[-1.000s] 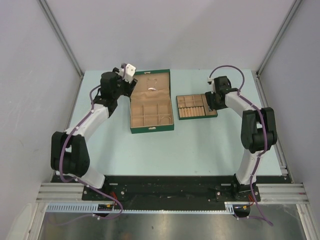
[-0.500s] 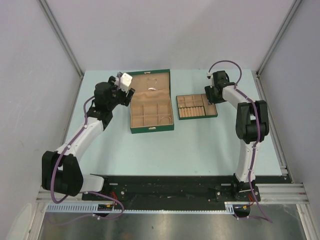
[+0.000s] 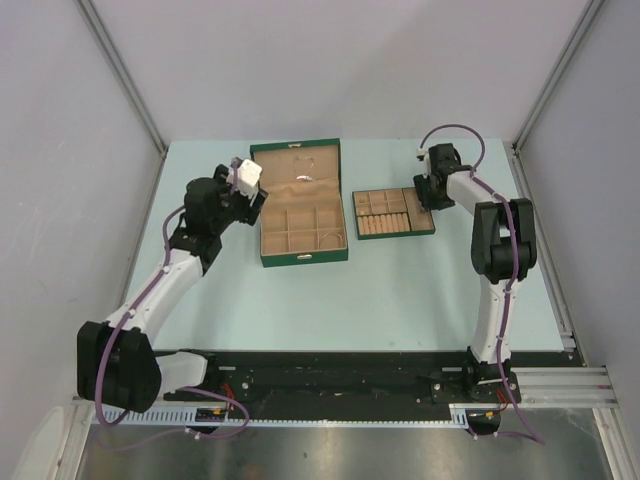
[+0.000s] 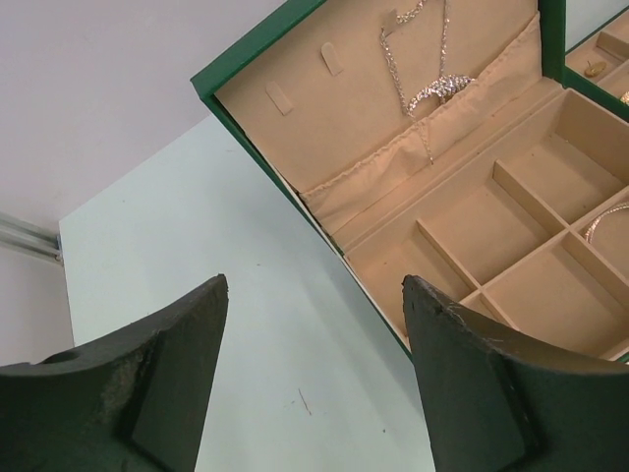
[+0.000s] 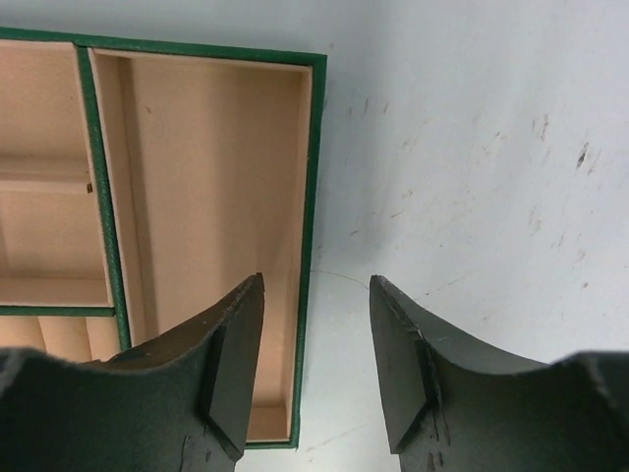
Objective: Organize the mixed jewelry
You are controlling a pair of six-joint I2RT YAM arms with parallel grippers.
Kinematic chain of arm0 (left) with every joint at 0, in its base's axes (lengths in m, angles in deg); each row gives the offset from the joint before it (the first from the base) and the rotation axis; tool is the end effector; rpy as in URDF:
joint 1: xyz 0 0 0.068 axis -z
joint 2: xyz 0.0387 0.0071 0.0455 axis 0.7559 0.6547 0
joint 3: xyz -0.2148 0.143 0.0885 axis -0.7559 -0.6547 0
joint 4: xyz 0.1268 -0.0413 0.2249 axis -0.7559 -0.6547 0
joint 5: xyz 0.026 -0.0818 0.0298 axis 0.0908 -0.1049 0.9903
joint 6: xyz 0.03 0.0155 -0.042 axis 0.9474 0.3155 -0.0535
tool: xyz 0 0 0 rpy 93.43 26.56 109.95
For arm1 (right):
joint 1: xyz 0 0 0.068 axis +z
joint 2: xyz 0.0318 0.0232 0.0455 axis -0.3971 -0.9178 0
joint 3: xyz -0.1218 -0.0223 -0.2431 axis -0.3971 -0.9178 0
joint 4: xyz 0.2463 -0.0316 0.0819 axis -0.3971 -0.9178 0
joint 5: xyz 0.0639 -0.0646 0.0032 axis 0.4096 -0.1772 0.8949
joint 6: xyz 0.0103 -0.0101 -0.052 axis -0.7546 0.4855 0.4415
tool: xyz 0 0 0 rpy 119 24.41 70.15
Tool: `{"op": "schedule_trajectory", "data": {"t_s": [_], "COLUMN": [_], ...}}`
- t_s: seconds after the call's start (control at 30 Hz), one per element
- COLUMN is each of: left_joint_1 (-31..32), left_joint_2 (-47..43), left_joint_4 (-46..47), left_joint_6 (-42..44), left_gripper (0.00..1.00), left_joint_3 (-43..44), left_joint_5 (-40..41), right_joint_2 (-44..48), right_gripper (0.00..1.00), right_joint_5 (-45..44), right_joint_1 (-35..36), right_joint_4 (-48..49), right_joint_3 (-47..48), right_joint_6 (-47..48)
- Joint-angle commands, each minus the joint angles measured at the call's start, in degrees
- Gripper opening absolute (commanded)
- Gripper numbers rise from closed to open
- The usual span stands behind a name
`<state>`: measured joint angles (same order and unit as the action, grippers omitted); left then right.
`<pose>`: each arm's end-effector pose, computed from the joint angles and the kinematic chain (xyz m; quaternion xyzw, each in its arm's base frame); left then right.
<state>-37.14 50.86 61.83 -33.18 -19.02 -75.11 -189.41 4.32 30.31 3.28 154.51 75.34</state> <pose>0.2798 -0.0641 0.3022 0.2774 0.7482 0.0030 0.6027 0.4586 0.0531 0.1741 -0.1201 0.9535 -0.0382 0.2739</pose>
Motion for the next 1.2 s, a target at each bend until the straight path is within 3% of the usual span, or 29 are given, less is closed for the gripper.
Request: {"op": "schedule_trajectory", "data": {"t_s": [0.0, 0.3, 0.7, 1.17], "left_joint_1": [-0.5, -1.2, -1.6, -1.8], "left_joint_2": [-2.8, -5.8, -8.9, -11.7], "left_joint_4": [0.9, 1.0, 0.0, -0.5], "left_joint_6": [-1.4, -1.6, -1.6, -1.6], "left_gripper": [0.77, 0.78, 0.78, 0.79], "left_joint_3": [-1.3, -4.2, -6.4, -8.7], "left_joint_5": [-1.2, -1.3, -1.3, 0.1], "right_joint_2": [-0.9, -2.8, -1.4, 9.2], "right_gripper": [0.50, 0.38, 0.01, 0.00], "right_joint_5": [1.0, 3.1, 7.3, 9.0], "right_joint_1": [-0.6, -0.9, -2.7, -4.8], "right_joint_4": [0.1, -0.2, -1.7, -5.3], "right_joint_3": [1.3, 1.5, 1.1, -3.0], "right_joint_6": [0.1, -0.2, -0.1, -3.8]}}
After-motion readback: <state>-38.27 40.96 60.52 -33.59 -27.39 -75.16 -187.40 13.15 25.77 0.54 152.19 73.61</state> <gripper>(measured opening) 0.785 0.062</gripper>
